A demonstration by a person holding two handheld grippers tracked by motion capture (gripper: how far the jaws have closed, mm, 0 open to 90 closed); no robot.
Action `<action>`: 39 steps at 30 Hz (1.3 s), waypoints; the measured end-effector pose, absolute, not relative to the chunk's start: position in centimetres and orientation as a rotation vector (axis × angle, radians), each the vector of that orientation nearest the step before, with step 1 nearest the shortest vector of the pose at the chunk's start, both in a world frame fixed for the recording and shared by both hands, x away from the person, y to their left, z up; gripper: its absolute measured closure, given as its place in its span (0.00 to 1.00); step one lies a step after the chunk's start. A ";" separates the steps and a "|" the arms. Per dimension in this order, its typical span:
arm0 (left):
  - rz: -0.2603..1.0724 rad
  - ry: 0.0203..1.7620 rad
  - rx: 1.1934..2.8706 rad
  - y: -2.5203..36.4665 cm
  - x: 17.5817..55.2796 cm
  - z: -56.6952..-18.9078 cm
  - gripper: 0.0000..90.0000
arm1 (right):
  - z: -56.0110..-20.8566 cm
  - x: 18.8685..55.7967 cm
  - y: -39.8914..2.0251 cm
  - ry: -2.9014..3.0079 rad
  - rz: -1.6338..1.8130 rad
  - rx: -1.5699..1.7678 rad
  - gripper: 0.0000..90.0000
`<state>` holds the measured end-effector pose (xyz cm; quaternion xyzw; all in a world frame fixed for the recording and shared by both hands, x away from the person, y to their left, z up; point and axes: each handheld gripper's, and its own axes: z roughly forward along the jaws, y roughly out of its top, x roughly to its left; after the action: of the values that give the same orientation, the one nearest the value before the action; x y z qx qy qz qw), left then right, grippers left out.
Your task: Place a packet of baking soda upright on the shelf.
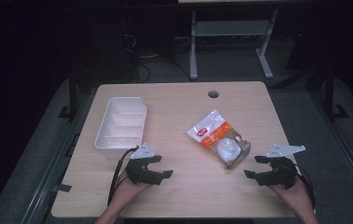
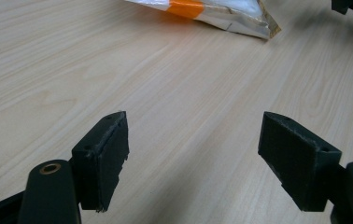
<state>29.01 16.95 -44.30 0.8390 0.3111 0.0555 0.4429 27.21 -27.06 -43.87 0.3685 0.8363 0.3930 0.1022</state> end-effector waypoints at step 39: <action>0.118 0.958 2.001 9.2 35.1 -43.0 0.26 | -43.6 34.7 -23.2 2.572 1.076 1.049 0.61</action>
<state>35.15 9.24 -43.02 0.8071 0.3863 0.0477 0.4439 34.67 -23.25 -43.64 0.3510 0.8606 0.3599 0.0815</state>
